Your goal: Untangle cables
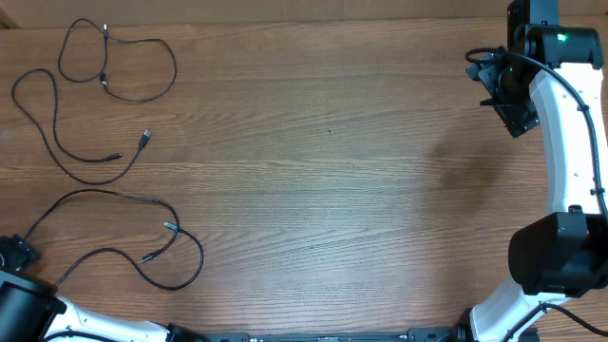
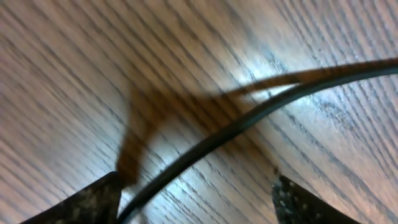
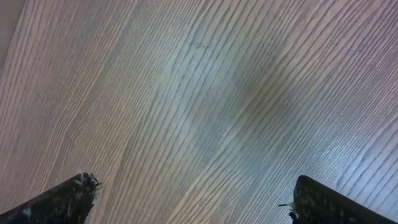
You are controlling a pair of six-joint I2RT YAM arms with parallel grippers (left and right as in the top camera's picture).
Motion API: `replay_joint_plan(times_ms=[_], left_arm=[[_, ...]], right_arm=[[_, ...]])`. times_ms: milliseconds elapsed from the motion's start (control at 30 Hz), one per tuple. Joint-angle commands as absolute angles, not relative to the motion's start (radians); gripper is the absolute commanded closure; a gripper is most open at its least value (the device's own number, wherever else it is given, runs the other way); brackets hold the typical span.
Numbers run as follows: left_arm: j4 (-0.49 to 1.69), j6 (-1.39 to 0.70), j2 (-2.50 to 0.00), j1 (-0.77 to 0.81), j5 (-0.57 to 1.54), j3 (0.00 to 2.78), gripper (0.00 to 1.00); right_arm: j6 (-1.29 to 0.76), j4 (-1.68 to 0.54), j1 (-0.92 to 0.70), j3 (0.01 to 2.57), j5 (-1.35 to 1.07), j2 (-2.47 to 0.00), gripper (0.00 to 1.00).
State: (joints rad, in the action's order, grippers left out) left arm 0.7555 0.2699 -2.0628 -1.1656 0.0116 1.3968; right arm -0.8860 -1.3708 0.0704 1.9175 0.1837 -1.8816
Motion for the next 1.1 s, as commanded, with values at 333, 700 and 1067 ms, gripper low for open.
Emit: replay_joint_plan(times_ms=[333, 700, 1067], left_arm=[[0.659, 0.337, -2.126, -1.151, 0.079, 1.46, 0.9], [0.694, 0.337, -2.126, -1.13, -0.16, 1.634, 0.96], [0.703, 0.336, -2.12, -1.098, -0.091, 1.759, 0.16]], right_arm=[[-0.882, -1.367, 0.07, 1.924, 0.194, -1.875, 0.0], [-0.881, -1.367, 0.07, 1.924, 0.194, -1.875, 0.0], [-0.882, -1.367, 0.07, 1.924, 0.194, -1.875, 0.0]])
